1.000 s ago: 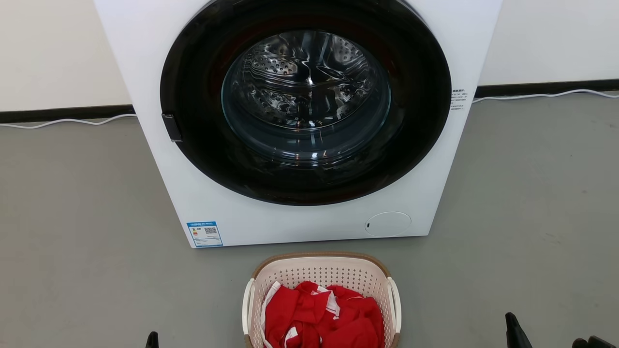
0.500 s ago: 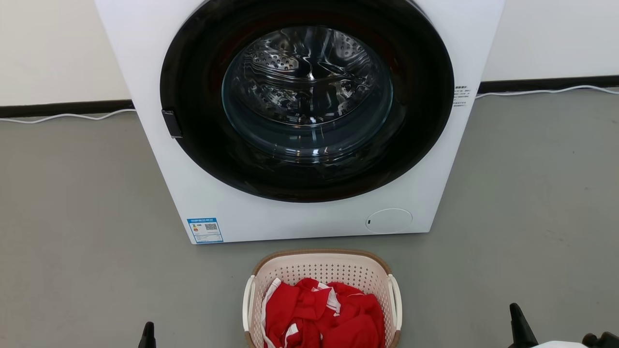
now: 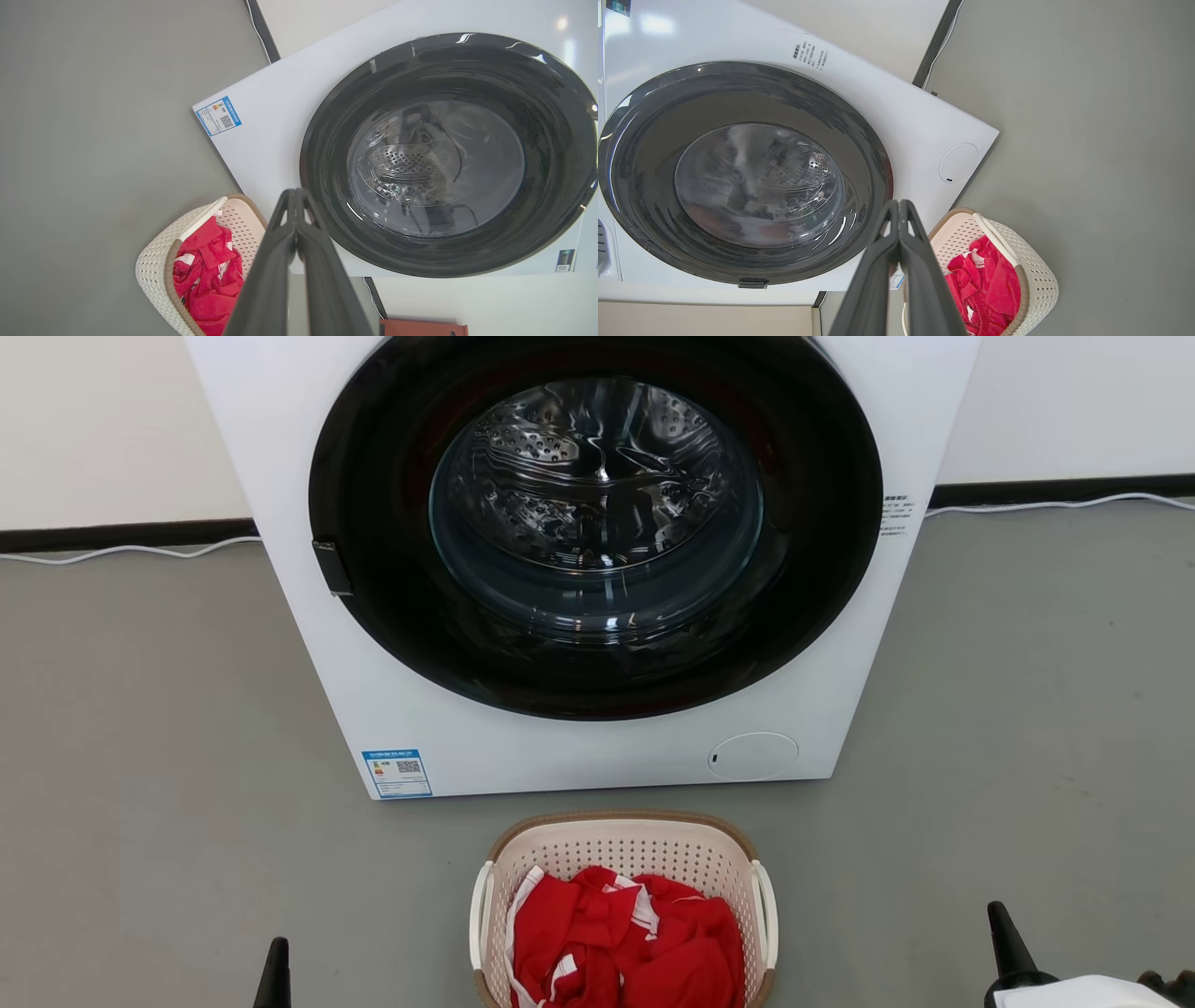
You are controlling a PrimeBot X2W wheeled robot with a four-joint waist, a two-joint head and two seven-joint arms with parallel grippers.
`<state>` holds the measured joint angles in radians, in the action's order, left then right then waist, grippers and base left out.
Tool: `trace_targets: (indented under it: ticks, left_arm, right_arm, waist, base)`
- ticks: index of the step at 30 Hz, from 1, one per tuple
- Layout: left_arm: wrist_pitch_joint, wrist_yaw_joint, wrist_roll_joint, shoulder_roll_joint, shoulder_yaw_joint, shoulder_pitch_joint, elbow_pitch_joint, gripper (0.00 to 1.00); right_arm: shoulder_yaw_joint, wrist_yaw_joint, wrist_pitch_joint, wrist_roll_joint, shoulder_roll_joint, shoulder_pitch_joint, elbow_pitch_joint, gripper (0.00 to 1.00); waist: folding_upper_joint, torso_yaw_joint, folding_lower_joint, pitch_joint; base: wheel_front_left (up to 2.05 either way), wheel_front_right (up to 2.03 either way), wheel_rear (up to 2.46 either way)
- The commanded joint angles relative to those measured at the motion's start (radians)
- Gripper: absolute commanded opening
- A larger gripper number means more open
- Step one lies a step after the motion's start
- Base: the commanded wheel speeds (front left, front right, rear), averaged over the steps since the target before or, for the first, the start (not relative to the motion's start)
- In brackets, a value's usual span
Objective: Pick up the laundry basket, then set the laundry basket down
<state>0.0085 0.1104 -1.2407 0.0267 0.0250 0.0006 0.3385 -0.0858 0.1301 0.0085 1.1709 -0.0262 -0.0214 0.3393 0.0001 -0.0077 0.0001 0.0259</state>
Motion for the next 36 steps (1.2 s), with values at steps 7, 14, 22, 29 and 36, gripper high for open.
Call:
trace_targets:
  ticks: [7, 14, 22, 29, 36]
  left_arm:
    - [0.024, 0.013, -0.089, 0.018, 0.04, -0.069, -0.043, 0.0]
    - [0.045, 0.015, -0.16, 0.02, 0.052, -0.079, -0.056, 0.0]
    - [0.068, 0.017, -0.241, 0.021, 0.067, -0.091, -0.07, 0.0]
    - [0.089, 0.019, -0.312, 0.022, 0.079, -0.101, -0.083, 0.0]
    - [0.105, 0.02, -0.368, 0.023, 0.089, -0.109, -0.093, 0.0]
  right_arm:
    - [0.002, 0.001, 0.026, 0.104, -0.018, -0.051, -0.044, 0.0]
    - [-0.006, 0.001, 0.046, 0.189, -0.02, -0.06, -0.057, 0.0]
    - [-0.014, 0.001, 0.069, 0.286, -0.021, -0.07, -0.071, 0.0]
    - [-0.022, 0.001, 0.089, 0.371, -0.023, -0.079, -0.084, 0.0]
    - [-0.028, 0.001, 0.104, 0.438, -0.024, -0.086, -0.095, 0.0]
  waist:
    - [-0.0001, 0.002, 0.0, -0.006]
    - [-0.0001, 0.003, 0.0, -0.012]
    - [-0.0001, 0.005, 0.0, -0.019]
    - [-0.0001, 0.006, 0.0, -0.024]
    - [-0.0001, 0.008, 0.0, -0.029]
  base:
    - [0.0, 0.0, 0.0]
    - [0.0, 0.0, 0.0]
    - [0.0, 0.0, 0.0]
    - [0.0, 0.0, 0.0]
    - [0.0, 0.0, 0.0]
